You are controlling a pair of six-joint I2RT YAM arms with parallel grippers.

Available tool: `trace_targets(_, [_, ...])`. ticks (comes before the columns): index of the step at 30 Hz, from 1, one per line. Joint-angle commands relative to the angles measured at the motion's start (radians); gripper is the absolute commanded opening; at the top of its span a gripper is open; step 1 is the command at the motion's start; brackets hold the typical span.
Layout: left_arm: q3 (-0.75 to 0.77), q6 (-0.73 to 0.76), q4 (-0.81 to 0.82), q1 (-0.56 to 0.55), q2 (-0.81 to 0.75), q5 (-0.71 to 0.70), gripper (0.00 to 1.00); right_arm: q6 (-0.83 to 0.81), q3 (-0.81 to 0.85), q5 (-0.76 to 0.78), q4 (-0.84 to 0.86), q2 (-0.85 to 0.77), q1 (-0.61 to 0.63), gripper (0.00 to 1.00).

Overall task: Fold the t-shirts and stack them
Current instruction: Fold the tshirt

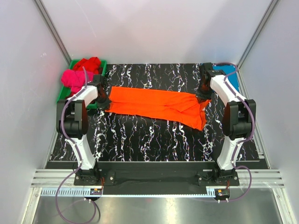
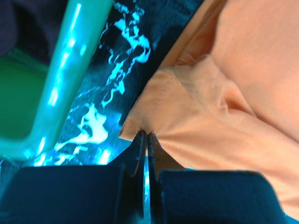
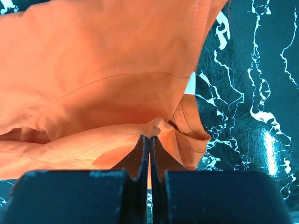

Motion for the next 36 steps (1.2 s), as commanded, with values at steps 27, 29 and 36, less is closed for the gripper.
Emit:
trace_targets(27, [-0.013, 0.062, -0.006, -0.024, -0.029, -0.083, 0.00, -0.255, 0.168, -0.234, 0.091, 0.096, -0.005, 0.00])
trace_targets(29, [-0.011, 0.064, -0.010, -0.024, -0.023, -0.087, 0.00, -0.275, 0.179, -0.236, 0.097, 0.099, -0.004, 0.00])
trace_targets(36, [-0.005, 0.067, -0.024, -0.034, -0.006, -0.095, 0.00, -0.316, 0.242, -0.236, 0.091, 0.173, -0.002, 0.02])
